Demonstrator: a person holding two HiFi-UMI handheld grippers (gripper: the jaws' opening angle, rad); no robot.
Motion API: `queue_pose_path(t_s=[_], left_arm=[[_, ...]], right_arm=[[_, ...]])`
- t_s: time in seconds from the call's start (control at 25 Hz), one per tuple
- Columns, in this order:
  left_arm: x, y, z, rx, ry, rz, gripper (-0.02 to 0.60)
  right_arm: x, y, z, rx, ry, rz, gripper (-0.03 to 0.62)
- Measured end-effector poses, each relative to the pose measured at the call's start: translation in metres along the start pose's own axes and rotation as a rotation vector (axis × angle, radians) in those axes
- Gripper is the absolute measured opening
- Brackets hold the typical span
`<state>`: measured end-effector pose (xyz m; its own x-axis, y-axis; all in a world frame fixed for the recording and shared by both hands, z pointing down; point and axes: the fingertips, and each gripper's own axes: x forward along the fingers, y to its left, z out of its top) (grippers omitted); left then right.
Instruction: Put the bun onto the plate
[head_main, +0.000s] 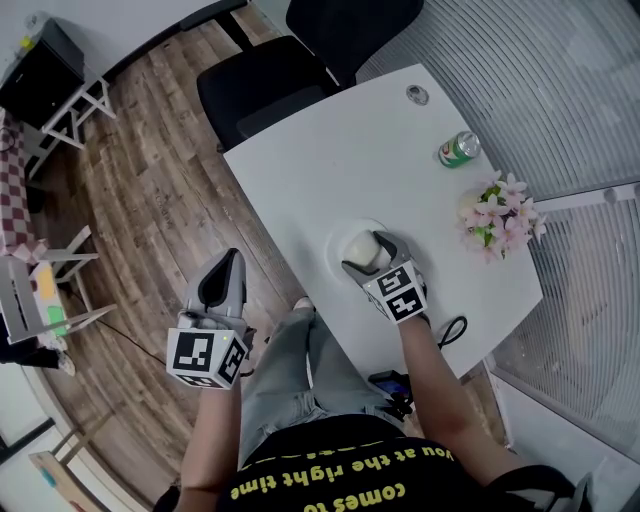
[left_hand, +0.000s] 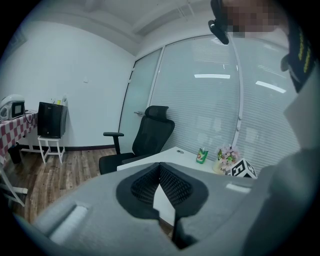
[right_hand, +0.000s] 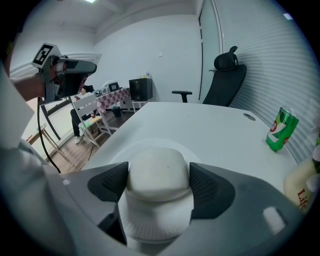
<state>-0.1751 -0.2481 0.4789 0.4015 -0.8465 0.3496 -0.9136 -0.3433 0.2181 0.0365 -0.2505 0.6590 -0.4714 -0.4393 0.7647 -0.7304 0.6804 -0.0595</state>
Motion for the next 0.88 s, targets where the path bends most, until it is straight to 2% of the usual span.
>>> queue_pose_path(t_s=[0.28, 0.44, 0.64, 0.72, 0.76, 0.88], left_arm=[[-0.001, -0.002, 0.004, 0.003, -0.011, -0.004, 0.0], [-0.003, -0.004, 0.008, 0.008, -0.021, -0.007, 0.0], [-0.007, -0.007, 0.013, 0.013, -0.032, -0.016, 0.0], [-0.008, -0.008, 0.015, 0.017, -0.038, -0.02, 0.0], [-0.008, -0.01, 0.016, 0.02, -0.04, -0.023, 0.0], [-0.012, -0.014, 0.018, 0.027, -0.046, -0.033, 0.0]], right_arm=[[-0.009, -0.001, 0.015, 0.02, -0.057, 0.005, 0.386], [-0.023, -0.004, 0.028, 0.032, -0.113, -0.01, 0.34], [-0.044, -0.011, 0.041, 0.058, -0.192, -0.052, 0.191], [-0.053, -0.015, 0.047, 0.071, -0.224, -0.073, 0.085], [-0.058, -0.017, 0.048, 0.075, -0.236, -0.081, 0.053], [-0.072, -0.021, 0.052, 0.081, -0.261, -0.094, 0.008]])
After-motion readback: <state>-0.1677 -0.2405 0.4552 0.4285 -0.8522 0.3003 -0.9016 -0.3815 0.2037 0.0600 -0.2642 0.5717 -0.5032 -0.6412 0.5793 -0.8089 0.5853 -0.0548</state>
